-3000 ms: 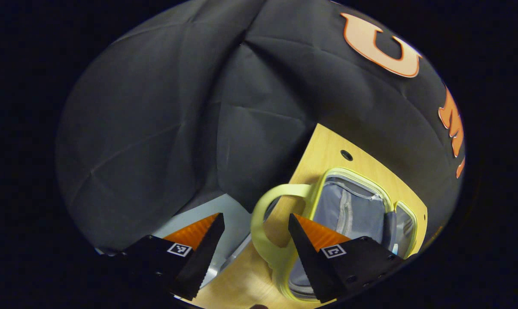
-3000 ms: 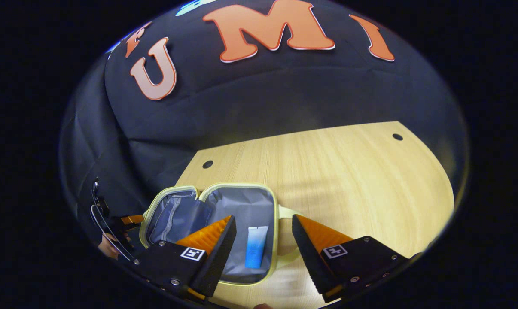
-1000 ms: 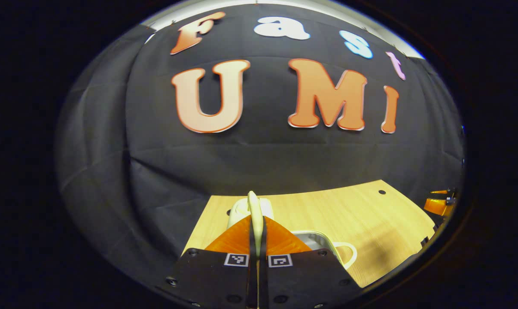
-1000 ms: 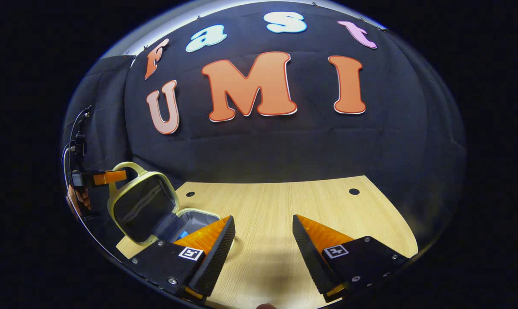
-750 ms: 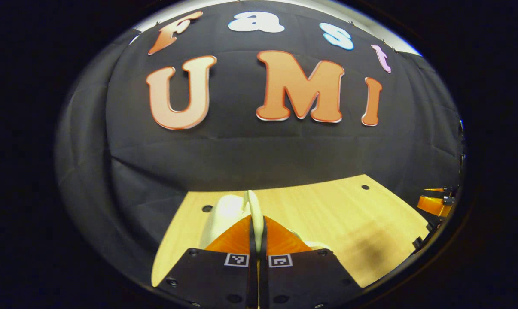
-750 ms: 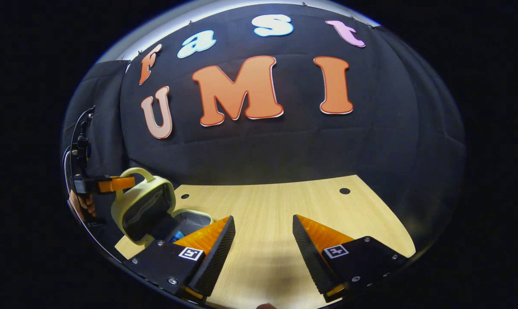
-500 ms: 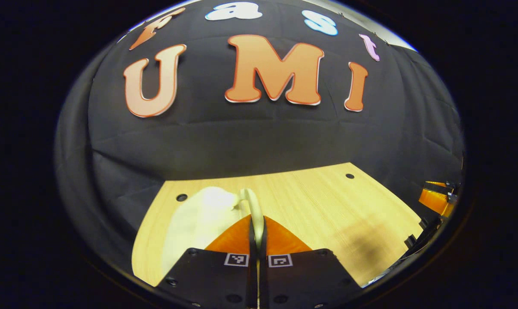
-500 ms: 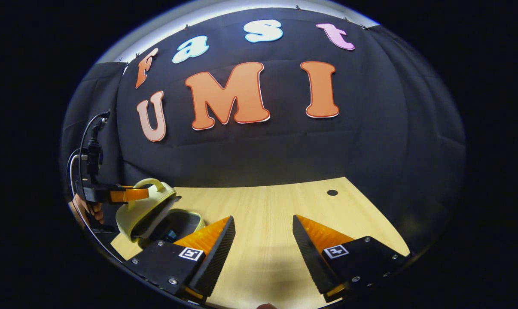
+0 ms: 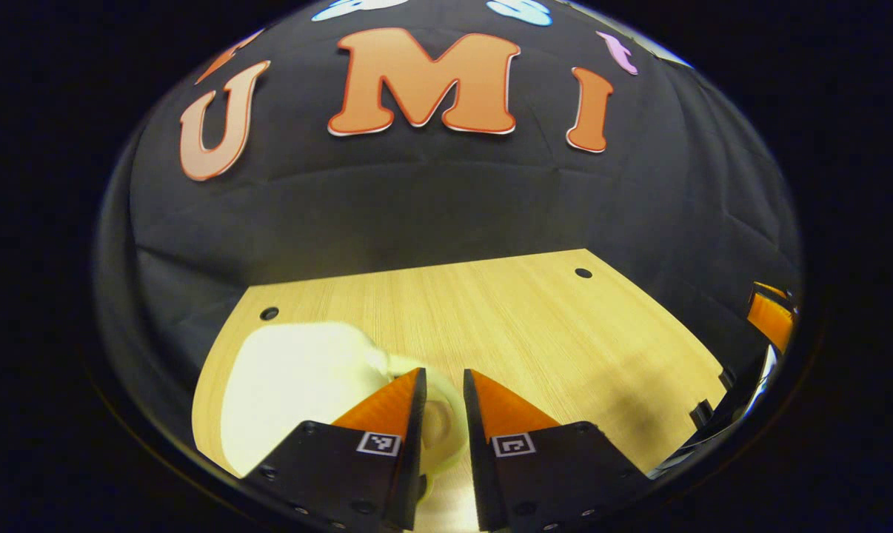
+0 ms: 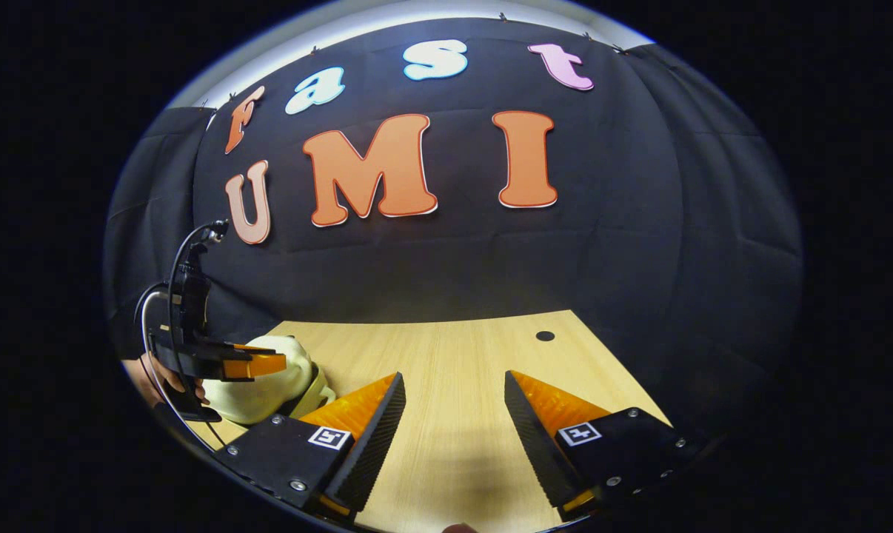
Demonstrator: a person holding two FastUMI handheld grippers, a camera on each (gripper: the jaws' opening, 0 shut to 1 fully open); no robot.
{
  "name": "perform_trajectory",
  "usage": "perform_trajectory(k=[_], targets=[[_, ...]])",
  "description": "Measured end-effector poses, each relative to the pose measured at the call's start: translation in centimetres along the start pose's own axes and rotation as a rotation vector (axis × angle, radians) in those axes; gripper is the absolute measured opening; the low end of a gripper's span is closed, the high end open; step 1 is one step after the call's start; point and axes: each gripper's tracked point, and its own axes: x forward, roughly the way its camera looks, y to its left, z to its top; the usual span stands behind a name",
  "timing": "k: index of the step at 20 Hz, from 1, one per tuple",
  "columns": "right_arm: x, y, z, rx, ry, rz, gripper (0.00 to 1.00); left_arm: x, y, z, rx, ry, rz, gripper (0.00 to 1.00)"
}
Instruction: First open the suitcase, pack the skin care products into it, and then close the suitcase.
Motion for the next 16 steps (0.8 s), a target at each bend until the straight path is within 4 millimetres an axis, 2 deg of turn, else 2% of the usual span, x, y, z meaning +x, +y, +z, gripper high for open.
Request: perform_trajectory(k=[2,3,6,8,9,10,12,16], targets=[[-0.1,-0.6,0.4,0.0,-0.014,-0.005,0.87,-0.5,-1.6,1.7,0.033,-0.045,-0.02,0.3],[-0.3,-0.7,0.6,0.001,-0.021,-0.006,0.87,-1.0,-2.1,2.4,0.04,-0.061,-0.024,0.34],[0.0,-0.7,1.4,-0.015,-0.047,-0.006,0.87,-1.9,-4.2,4.7,0.035,-0.138,-0.037,0.66],[0.2,-0.7,2.0,-0.035,-0.066,-0.008,0.87,-2.2,-5.2,6.4,0.028,-0.198,-0.027,0.72],[0.2,-0.6,2.3,-0.043,-0.077,-0.009,0.87,-3.0,-5.7,7.3,0.022,-0.228,-0.025,0.74],[0.3,-0.5,2.8,-0.054,-0.092,-0.009,0.87,-3.7,-6.0,7.9,0.013,-0.262,-0.017,0.83],[0.5,-0.4,3.9,-0.075,-0.128,-0.015,0.87,-4.8,-6.7,9.1,0.002,-0.324,-0.003,0.89],[1.2,-0.1,5.9,-0.112,-0.207,-0.019,0.86,-6.9,-6.9,11.1,-0.023,-0.42,0.044,0.93]])
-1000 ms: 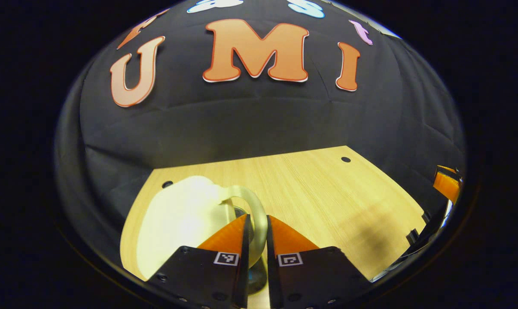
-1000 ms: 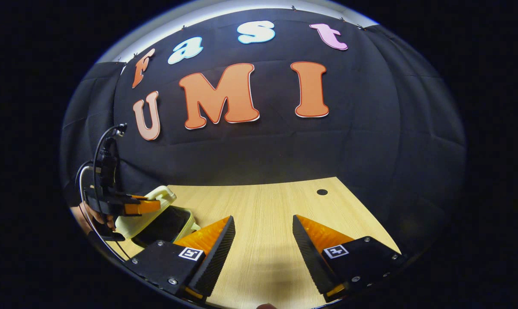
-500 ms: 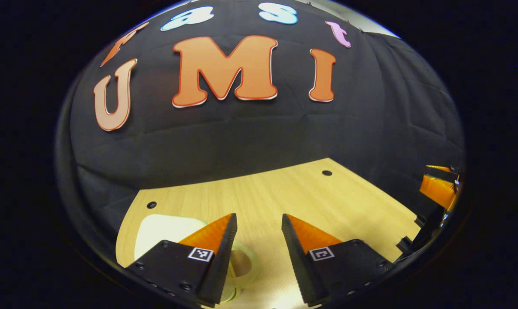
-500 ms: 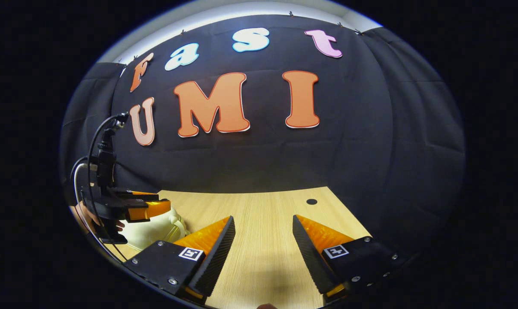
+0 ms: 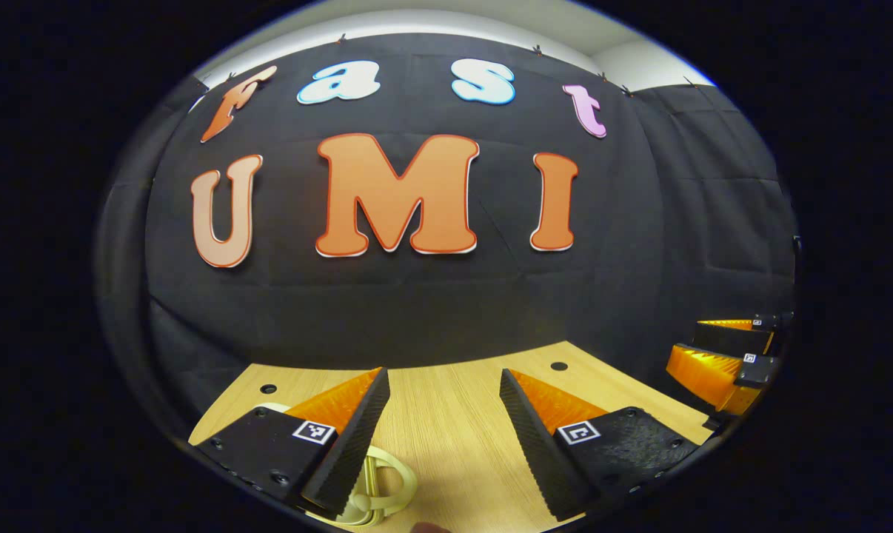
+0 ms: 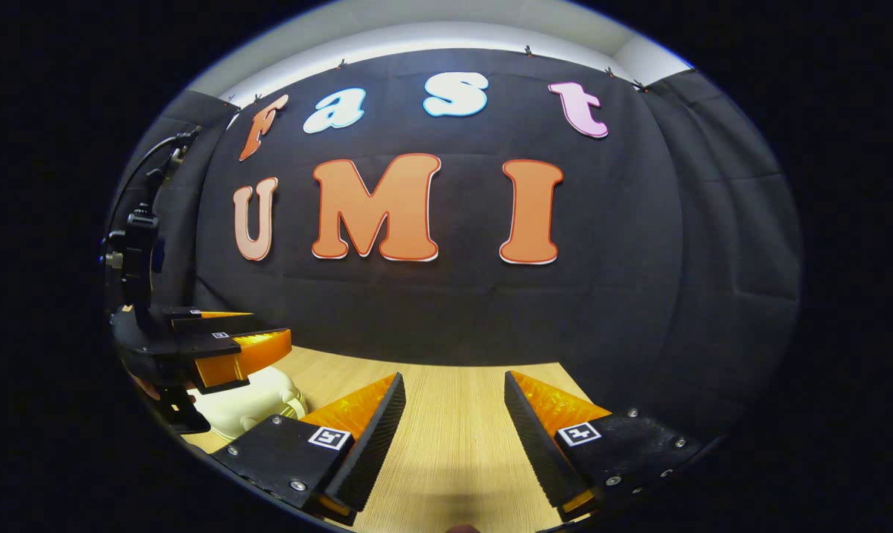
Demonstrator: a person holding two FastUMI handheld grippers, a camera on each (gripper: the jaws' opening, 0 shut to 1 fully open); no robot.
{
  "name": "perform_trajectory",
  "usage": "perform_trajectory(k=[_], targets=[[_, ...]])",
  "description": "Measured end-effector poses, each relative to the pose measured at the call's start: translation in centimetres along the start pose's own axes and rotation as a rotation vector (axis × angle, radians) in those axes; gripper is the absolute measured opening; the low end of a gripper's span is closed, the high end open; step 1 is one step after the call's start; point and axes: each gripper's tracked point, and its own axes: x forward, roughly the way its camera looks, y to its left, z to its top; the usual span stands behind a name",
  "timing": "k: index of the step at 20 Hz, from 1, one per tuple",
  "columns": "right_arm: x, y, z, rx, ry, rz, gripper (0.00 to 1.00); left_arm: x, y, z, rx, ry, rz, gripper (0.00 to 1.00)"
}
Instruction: First open the suitcase, pack the skin care products into it, and then close the suitcase.
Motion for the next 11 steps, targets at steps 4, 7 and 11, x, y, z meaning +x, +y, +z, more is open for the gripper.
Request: perform_trajectory(k=[4,7,11], targets=[[0.9,0.5,1.0,-0.005,-0.038,0.0,0.86,-0.7,-0.4,0.6,-0.019,-0.043,0.038,0.94],[1.0,0.5,1.6,-0.019,-0.062,0.005,0.86,-1.0,-1.1,0.9,-0.018,-0.058,0.046,0.94],[0.9,0.0,2.0,-0.027,-0.073,-0.003,0.86,-0.9,-2.6,1.0,0.003,-0.065,0.018,0.94]])
